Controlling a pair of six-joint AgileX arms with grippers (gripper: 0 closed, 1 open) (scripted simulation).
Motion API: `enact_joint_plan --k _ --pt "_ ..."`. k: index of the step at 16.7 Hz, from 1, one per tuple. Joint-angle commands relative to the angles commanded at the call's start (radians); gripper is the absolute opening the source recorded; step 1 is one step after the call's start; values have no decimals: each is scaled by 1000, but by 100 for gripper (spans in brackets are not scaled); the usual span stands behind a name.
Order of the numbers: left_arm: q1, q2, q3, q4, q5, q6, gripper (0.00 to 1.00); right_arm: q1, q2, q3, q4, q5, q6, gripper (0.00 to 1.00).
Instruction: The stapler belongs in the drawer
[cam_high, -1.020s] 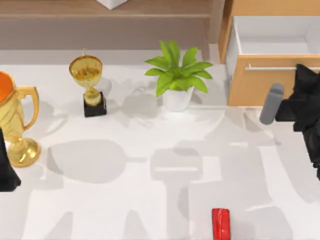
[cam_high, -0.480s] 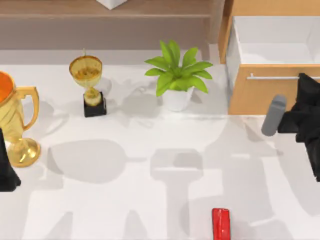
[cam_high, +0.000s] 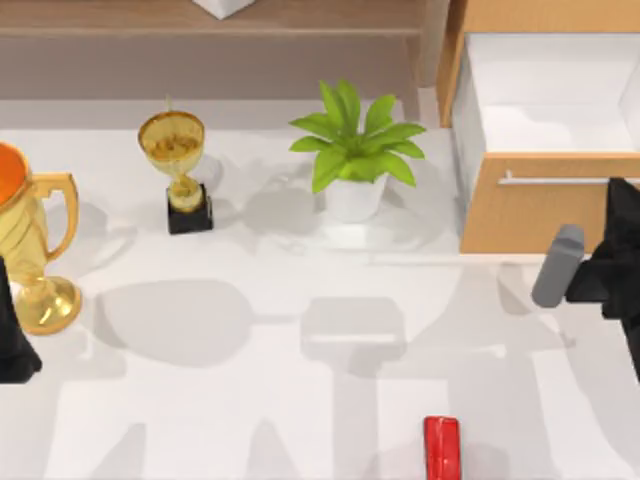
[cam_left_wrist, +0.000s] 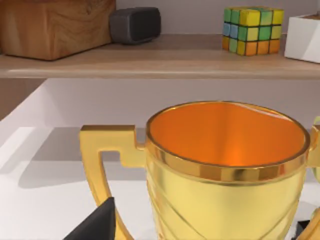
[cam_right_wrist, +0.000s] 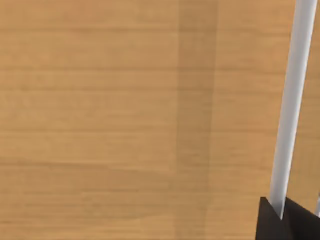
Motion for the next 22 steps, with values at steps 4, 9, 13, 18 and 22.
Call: enact_joint_plan --k 4,9,13,18,22 --pt "0 0 0 0 0 0 100 0 0 0 0 0 0 23" --pt "0 0 0 0 0 0 100 0 0 0 0 0 0 60" --pt "0 0 0 0 0 0 100 0 0 0 0 0 0 90" --pt "0 0 0 0 0 0 100 0 0 0 0 0 0 100" --pt "0 0 0 0 0 0 100 0 0 0 0 0 0 100"
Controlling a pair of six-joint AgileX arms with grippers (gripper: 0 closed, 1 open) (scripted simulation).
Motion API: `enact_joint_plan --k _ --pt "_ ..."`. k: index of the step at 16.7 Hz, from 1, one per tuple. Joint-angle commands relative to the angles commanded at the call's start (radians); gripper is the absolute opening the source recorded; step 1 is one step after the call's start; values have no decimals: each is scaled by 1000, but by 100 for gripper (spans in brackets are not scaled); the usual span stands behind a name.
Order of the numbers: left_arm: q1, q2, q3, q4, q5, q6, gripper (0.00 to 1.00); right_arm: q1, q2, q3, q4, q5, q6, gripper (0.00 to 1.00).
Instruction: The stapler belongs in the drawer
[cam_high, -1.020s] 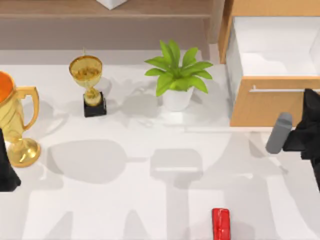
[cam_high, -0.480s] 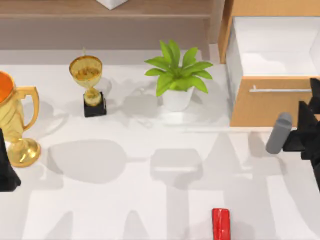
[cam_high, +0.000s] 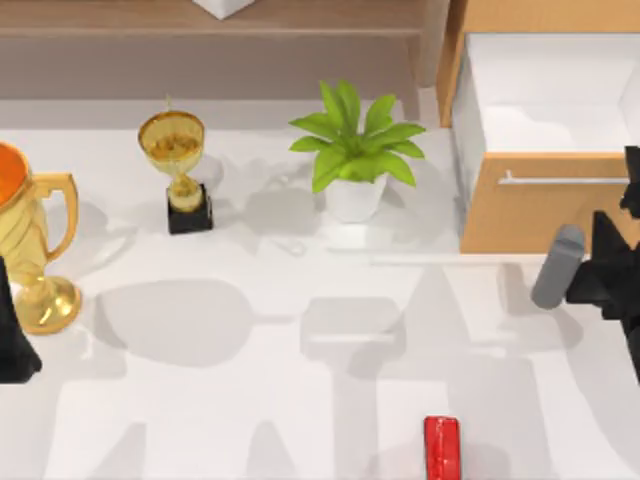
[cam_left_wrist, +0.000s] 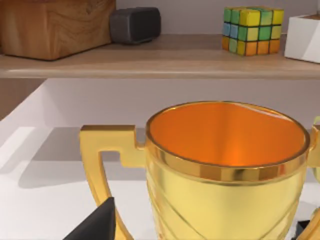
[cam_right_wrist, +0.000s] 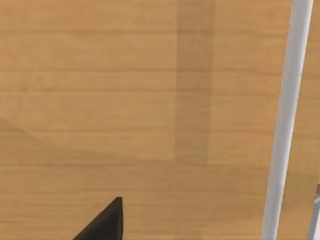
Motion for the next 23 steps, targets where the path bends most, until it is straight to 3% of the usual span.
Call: enact_joint_plan --k 14,18,23 --pt "0 0 0 0 0 0 100 40 31 -63 41 24 19 100" --pt "0 0 0 0 0 0 100 111 -14 -5 -30 -21 153 100" --pt "0 0 0 0 0 0 100 248 -100 120 -266 -101 451 100"
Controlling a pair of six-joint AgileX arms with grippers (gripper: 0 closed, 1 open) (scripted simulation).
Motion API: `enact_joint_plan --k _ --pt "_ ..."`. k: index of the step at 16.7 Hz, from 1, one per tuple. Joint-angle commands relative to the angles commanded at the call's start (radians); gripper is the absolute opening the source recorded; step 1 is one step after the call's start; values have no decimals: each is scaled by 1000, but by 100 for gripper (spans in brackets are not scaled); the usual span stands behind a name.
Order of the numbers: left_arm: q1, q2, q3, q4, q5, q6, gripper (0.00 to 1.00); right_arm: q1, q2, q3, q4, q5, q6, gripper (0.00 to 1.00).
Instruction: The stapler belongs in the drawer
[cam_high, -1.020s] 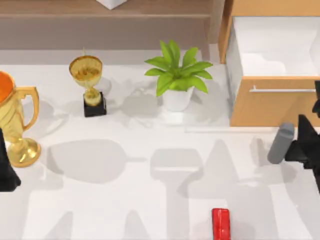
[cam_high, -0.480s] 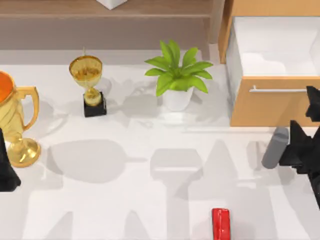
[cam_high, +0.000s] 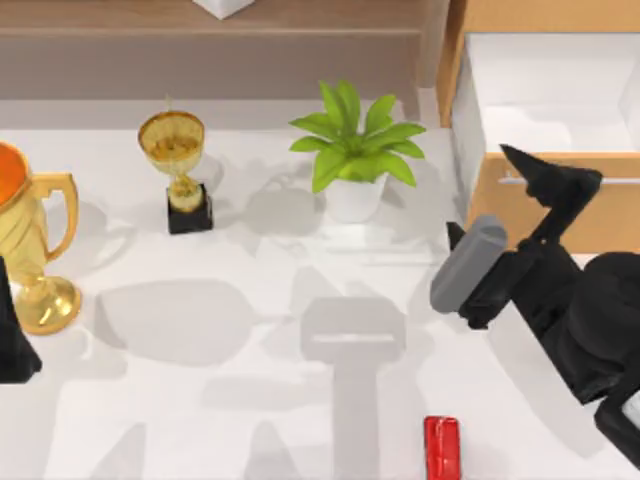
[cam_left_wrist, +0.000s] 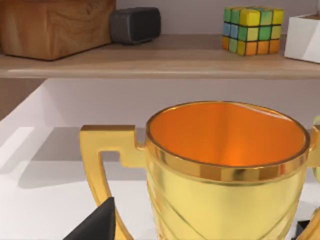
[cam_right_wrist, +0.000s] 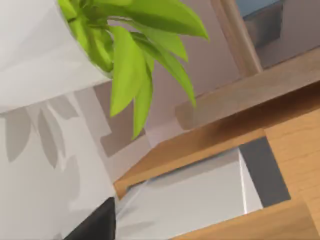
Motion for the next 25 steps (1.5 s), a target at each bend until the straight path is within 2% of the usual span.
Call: enact_joint_plan --k 4,8,17,21,25 --pt "0 0 0 0 0 0 100 113 -74 119 -308 -64 306 100" --pt "0 0 0 0 0 0 100 205 -135 242 -698 -119 649 100" --pt "0 0 0 0 0 0 100 294 -202 500 -1653 -200 1418 100" --pt "0 0 0 0 0 0 100 310 -216 600 -2016 -224 1700 100" --pt "0 0 0 0 0 0 100 321 -224 682 -2298 -244 1914 100"
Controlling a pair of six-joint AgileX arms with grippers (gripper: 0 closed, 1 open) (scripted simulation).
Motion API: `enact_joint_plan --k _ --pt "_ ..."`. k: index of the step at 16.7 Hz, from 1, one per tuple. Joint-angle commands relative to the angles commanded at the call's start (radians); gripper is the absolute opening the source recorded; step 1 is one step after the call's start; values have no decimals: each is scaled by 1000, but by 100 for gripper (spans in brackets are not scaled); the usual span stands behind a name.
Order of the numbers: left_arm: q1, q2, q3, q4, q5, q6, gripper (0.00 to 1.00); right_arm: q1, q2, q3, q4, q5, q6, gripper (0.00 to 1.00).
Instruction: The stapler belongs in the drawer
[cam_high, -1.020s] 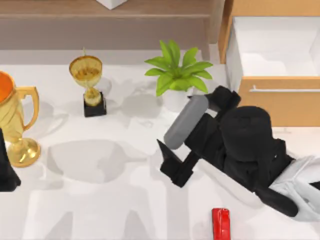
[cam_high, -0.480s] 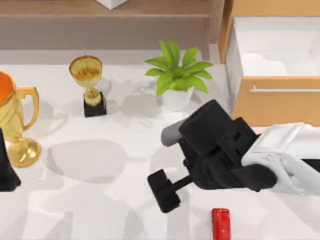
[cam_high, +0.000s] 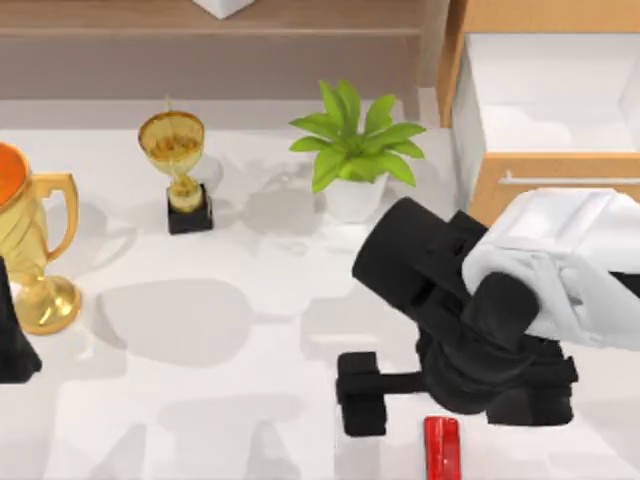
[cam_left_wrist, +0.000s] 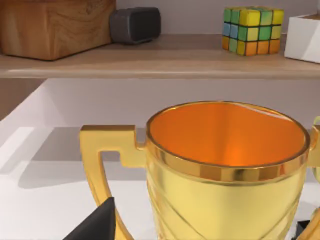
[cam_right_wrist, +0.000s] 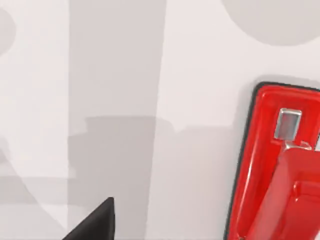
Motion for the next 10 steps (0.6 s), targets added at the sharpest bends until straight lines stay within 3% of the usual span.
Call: enact_joint_plan --k 4,10 --pt "0 0 0 0 0 0 100 6 -3 48 -156 -11 117 100" --pt "0 0 0 0 0 0 100 7 -3 54 -173 -12 129 100"
